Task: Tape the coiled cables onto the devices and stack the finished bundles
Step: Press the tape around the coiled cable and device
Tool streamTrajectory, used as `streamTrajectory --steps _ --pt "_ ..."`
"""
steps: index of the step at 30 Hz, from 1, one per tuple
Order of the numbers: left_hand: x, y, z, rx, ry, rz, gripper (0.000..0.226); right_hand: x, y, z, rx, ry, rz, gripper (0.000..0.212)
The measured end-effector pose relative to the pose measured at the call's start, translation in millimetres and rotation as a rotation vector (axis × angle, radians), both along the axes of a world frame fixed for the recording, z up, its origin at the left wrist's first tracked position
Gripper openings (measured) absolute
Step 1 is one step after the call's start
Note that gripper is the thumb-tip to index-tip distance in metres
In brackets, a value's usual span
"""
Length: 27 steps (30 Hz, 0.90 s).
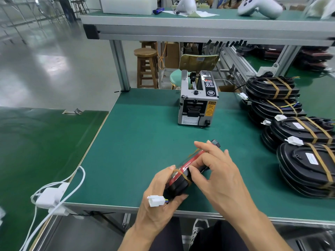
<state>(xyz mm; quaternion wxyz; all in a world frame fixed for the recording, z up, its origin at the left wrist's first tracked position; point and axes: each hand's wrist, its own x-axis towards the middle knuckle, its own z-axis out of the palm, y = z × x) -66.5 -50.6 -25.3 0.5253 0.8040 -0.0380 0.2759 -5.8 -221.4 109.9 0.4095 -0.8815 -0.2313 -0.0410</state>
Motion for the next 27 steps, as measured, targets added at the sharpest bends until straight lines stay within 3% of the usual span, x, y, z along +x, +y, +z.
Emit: streamTrajectory --steps 16,27 --pt "0.4 -0.2 1.5 0.014 0.009 0.008 0.065 2.7 -0.1 -3.8 0.085 0.035 -0.069 0.02" --pt "1.5 -0.8 5.9 0.042 -0.002 0.012 0.064 14.1 -6.0 -18.6 0.34 0.106 -0.157 0.021"
